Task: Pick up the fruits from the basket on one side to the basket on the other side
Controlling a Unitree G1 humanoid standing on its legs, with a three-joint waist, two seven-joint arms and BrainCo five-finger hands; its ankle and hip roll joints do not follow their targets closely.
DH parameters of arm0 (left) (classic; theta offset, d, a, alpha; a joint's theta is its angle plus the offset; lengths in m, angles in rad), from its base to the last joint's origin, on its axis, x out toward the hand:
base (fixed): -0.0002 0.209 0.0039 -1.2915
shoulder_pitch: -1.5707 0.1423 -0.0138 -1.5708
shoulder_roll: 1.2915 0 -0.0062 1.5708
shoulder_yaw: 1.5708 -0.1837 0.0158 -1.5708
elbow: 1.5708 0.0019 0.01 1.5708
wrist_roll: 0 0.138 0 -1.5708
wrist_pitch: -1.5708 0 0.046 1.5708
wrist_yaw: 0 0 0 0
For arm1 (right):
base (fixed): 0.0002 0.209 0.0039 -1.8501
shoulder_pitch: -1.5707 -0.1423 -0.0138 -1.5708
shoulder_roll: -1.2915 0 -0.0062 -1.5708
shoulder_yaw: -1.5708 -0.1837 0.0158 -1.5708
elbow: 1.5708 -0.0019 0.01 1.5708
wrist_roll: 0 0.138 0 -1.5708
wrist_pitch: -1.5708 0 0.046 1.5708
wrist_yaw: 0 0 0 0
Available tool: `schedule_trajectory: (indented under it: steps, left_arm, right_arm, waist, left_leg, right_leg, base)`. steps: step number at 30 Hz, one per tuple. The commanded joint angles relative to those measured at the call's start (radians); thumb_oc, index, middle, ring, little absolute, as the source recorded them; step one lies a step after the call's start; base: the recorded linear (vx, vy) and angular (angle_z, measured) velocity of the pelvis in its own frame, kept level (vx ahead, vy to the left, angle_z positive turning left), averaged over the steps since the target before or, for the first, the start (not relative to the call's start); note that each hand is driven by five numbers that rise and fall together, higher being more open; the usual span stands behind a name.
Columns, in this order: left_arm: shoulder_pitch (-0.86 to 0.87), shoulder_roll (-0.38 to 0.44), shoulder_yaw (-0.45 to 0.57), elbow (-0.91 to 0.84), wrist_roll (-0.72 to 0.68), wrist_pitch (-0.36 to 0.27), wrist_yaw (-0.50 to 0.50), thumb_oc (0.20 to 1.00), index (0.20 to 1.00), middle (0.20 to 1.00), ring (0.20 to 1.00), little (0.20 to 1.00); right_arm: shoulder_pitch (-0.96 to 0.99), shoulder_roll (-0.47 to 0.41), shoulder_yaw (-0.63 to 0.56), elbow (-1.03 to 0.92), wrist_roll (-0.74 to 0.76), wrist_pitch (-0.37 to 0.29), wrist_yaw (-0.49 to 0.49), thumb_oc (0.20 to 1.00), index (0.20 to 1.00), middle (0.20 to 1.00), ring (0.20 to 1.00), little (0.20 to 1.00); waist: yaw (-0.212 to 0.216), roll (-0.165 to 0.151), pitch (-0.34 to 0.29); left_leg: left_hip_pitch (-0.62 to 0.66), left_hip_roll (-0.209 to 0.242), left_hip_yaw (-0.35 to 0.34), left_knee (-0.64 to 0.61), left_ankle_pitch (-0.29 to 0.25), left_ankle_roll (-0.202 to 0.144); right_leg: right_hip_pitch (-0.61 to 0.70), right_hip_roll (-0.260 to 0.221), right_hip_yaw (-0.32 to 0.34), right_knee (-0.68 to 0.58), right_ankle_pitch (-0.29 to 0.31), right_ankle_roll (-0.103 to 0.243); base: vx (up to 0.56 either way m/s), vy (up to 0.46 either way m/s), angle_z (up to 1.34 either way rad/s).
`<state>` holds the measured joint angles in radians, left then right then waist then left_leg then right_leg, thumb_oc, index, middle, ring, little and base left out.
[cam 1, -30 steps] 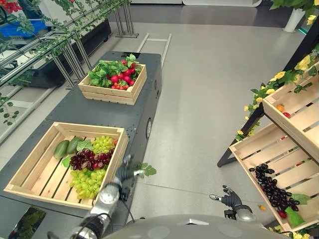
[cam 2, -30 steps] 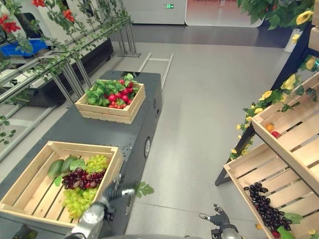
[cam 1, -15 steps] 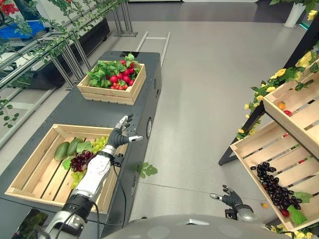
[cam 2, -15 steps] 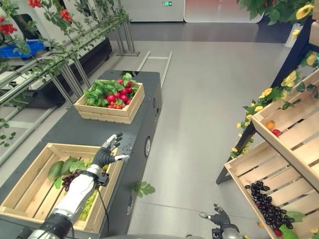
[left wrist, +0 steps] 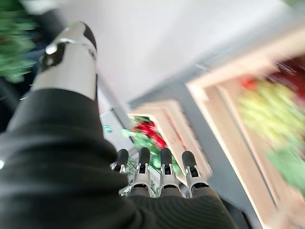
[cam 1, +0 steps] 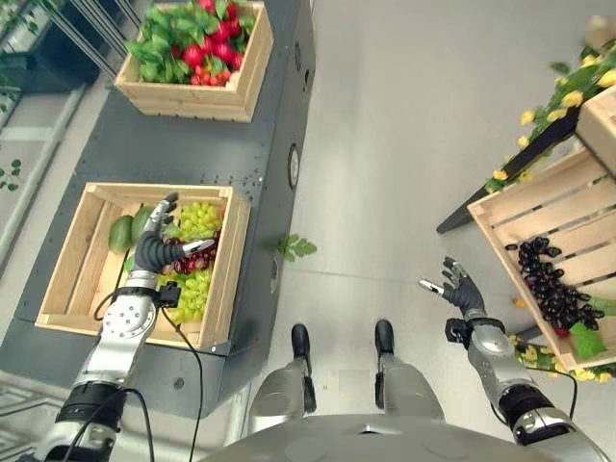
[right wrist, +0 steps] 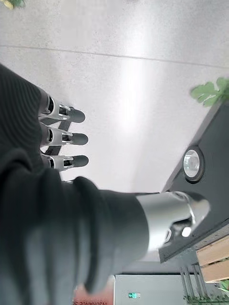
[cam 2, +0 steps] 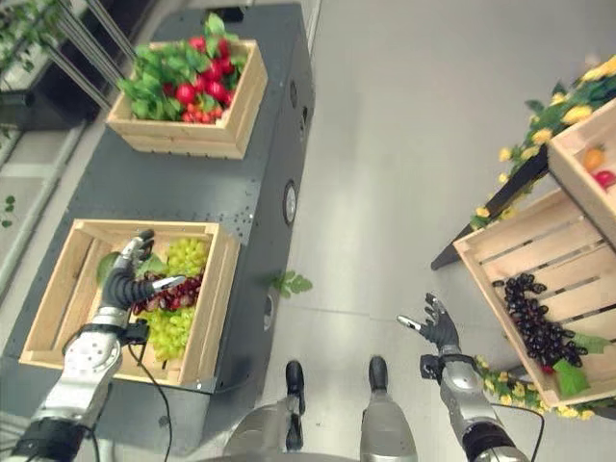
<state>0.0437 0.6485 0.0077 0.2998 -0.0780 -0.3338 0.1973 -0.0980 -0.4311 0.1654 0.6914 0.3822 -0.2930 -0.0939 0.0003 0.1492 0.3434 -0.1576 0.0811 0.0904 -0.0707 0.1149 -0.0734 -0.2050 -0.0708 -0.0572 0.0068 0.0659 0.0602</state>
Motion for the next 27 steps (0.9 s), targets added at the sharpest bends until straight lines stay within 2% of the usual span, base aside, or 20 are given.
schedule_trajectory:
  steps: [1,2,7,10,16,19,23,27]
  left_arm:
    - [-0.024,0.118,0.129,0.054,0.109,0.009,0.089,1.000,1.000,1.000,1.000,1.000]
    - [-0.027,0.118,0.128,0.057,0.110,0.008,0.090,1.000,1.000,1.000,1.000,1.000]
    - [-0.099,0.202,0.136,0.137,0.202,0.059,0.141,1.000,1.000,1.000,1.000,1.000]
    - [-0.135,0.232,0.124,0.165,0.229,0.066,0.155,1.000,1.000,1.000,1.000,1.000]
    - [-0.267,0.342,0.067,0.331,0.251,0.109,0.193,1.000,1.000,1.000,1.000,1.000]
    - [-0.298,0.383,0.046,0.320,0.291,0.110,0.229,1.000,1.000,1.000,1.000,1.000]
    - [-0.308,0.422,0.041,0.304,0.335,0.119,0.259,1.000,1.000,1.000,1.000,1.000]
    - [-0.366,0.468,-0.025,0.323,0.380,0.129,0.259,1.000,1.000,1.000,1.000,1.000]
  right_arm:
    - [-0.051,-0.040,-0.008,-0.111,-0.042,-0.069,-0.022,1.000,1.000,1.000,1.000,1.000]
    - [-0.053,-0.040,-0.009,-0.111,-0.042,-0.069,-0.022,1.000,1.000,1.000,1.000,1.000]
    - [-0.079,-0.066,-0.021,-0.150,-0.037,-0.093,-0.048,1.000,1.000,1.000,1.000,1.000]
    - [-0.085,-0.067,-0.020,-0.147,-0.041,-0.100,-0.055,1.000,1.000,1.000,1.000,1.000]
    - [-0.072,-0.071,-0.006,-0.171,-0.039,-0.113,-0.074,1.000,1.000,1.000,1.000,1.000]
    - [-0.065,-0.068,-0.007,-0.164,-0.041,-0.124,-0.089,1.000,1.000,1.000,1.000,1.000]
    - [-0.055,-0.067,-0.011,-0.167,-0.027,-0.134,-0.101,1.000,1.000,1.000,1.000,1.000]
    - [-0.045,-0.066,-0.008,-0.159,-0.015,-0.140,-0.096,1.000,1.000,1.000,1.000,1.000]
  waist:
    - [0.003,-0.024,0.077]
    - [0.002,-0.024,0.076]
    - [0.003,-0.004,0.159]
    - [0.001,0.002,0.175]
    - [-0.008,0.027,0.177]
    - [-0.005,0.033,0.177]
    - [-0.005,0.025,0.177]
    - [-0.008,0.019,0.177]
  left_leg:
    - [-0.048,-0.038,-0.061,0.089,-0.049,0.000]
    - [-0.051,-0.039,-0.062,0.090,-0.049,0.000]
    - [-0.150,-0.044,-0.076,0.138,-0.041,0.001]
    - [-0.179,-0.048,-0.078,0.152,-0.040,0.002]
    - [-0.277,-0.058,-0.062,0.162,-0.035,0.004]
    - [-0.324,-0.062,-0.058,0.182,-0.040,0.006]
    - [-0.390,-0.066,-0.049,0.209,-0.047,0.010]
    - [-0.422,-0.071,-0.052,0.226,-0.053,0.011]
  right_leg:
    - [-0.101,-0.053,-0.028,0.155,-0.017,0.077]
    - [-0.103,-0.054,-0.029,0.157,-0.018,0.077]
    - [-0.207,-0.074,-0.039,0.212,-0.018,0.076]
    - [-0.235,-0.081,-0.037,0.225,-0.019,0.077]
    - [-0.341,-0.091,-0.018,0.241,-0.014,0.082]
    - [-0.388,-0.091,-0.008,0.248,-0.012,0.083]
    - [-0.448,-0.090,0.005,0.255,-0.004,0.088]
    - [-0.468,-0.094,0.005,0.256,-0.004,0.091]
  base:
    - [-0.08,0.002,0.14]
    - [-0.13,0.009,0.13]
    - [-0.10,0.023,0.17]
    - [-0.05,0.039,0.07]
    - [-0.02,0.060,0.03]
    - [-0.01,0.029,-0.01]
    - [-0.01,0.010,-0.05]
    - [0.00,0.000,0.00]
